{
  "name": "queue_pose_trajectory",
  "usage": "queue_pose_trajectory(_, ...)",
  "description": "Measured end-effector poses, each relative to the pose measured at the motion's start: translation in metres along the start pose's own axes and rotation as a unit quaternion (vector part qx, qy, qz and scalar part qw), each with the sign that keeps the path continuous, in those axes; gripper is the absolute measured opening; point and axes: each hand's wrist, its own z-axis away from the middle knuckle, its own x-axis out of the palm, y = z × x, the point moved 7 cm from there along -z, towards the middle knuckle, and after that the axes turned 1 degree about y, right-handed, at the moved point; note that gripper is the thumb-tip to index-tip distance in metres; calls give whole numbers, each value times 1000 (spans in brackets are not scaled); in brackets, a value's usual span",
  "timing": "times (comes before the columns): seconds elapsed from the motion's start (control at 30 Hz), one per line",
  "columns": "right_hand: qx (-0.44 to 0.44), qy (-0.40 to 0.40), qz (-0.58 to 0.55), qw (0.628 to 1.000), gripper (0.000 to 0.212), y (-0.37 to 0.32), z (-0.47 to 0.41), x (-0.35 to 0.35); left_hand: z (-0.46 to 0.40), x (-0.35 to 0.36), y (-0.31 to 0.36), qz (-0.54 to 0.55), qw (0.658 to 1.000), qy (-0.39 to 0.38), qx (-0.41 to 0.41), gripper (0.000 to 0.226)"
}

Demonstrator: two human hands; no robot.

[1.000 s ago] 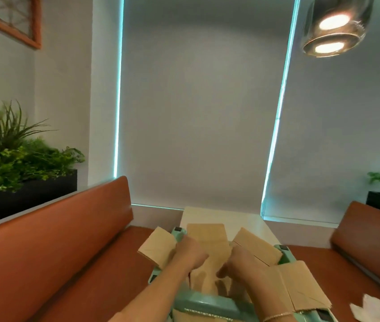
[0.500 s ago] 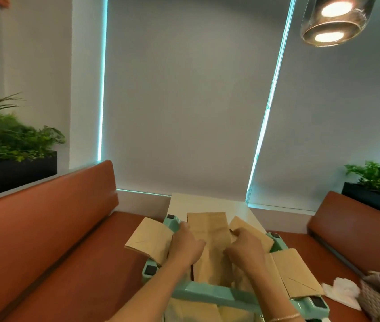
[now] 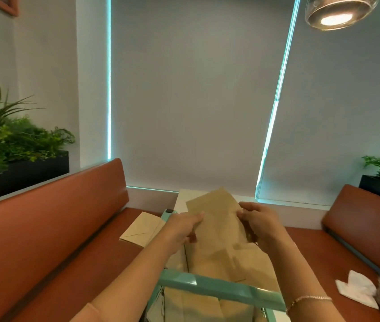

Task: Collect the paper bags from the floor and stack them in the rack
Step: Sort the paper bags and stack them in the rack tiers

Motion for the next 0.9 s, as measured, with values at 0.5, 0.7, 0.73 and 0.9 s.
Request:
queue_pose_trajectory(0.5,34,-38,304,951,56,51,-9,45,-9,-61,21,17,977,147,156,17)
queue_pose_trajectory(0.7,-1,-20,196,980,21,41,-10,38,-6,-64,19,38,971,160,175,15)
queue_pose_trajectory(0.73,-14,1,153,988,15,36,-10,32,-5,-64,19,35,971,161,174,15)
queue_pose_trajectory(0.9,-95,223,18,970,14,3,-11,-32,-3,-62,20,9,972,153,180,13)
